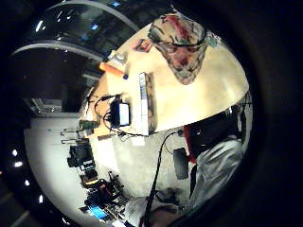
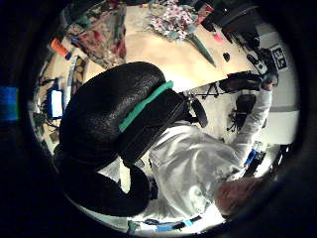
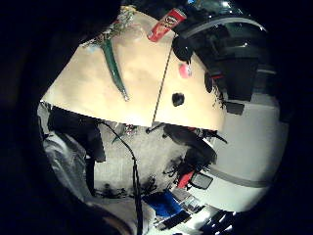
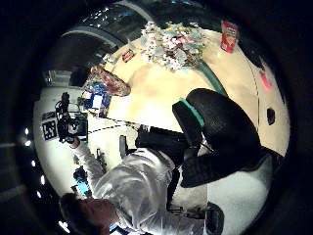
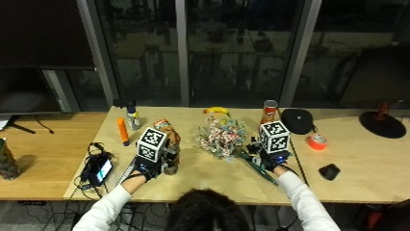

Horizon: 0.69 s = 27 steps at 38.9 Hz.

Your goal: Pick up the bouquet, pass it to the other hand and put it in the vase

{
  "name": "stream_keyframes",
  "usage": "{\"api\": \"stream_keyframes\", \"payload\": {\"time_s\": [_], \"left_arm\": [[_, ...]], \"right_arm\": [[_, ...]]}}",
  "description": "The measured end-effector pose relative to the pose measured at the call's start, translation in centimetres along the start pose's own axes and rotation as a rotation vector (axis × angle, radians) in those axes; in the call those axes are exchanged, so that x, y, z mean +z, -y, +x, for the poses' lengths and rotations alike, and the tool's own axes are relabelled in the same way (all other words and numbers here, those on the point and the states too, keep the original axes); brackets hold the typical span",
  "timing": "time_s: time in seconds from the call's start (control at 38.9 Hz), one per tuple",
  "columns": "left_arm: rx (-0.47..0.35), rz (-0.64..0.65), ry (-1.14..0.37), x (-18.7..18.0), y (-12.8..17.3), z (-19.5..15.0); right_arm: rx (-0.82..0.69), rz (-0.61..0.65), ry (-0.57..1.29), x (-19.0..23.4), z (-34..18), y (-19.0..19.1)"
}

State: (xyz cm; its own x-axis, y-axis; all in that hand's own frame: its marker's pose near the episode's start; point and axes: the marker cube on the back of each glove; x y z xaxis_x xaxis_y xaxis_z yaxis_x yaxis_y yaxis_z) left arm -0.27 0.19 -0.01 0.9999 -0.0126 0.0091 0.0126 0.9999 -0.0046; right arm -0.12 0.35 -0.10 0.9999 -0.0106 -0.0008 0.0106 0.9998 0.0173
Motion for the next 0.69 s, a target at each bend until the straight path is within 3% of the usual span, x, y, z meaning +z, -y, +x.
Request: {"api": "stream_keyframes", "payload": {"time_s": [0.15,0.41,0.69], "left_arm": [[-0.012,0.014,-0.016,-0.5,-0.6,0.0],[0.056,0.031,-0.058,0.3,-0.3,1.2],[0.040,0.046,-0.132,1.1,0.4,0.3]], "right_arm": [[-0.014,0.026,0.033,0.5,0.1,-0.8],[0.022,-0.018,0.099,2.3,1.5,0.4],[0.046,-0.059,0.169,2.9,1.3,1.6]]}}
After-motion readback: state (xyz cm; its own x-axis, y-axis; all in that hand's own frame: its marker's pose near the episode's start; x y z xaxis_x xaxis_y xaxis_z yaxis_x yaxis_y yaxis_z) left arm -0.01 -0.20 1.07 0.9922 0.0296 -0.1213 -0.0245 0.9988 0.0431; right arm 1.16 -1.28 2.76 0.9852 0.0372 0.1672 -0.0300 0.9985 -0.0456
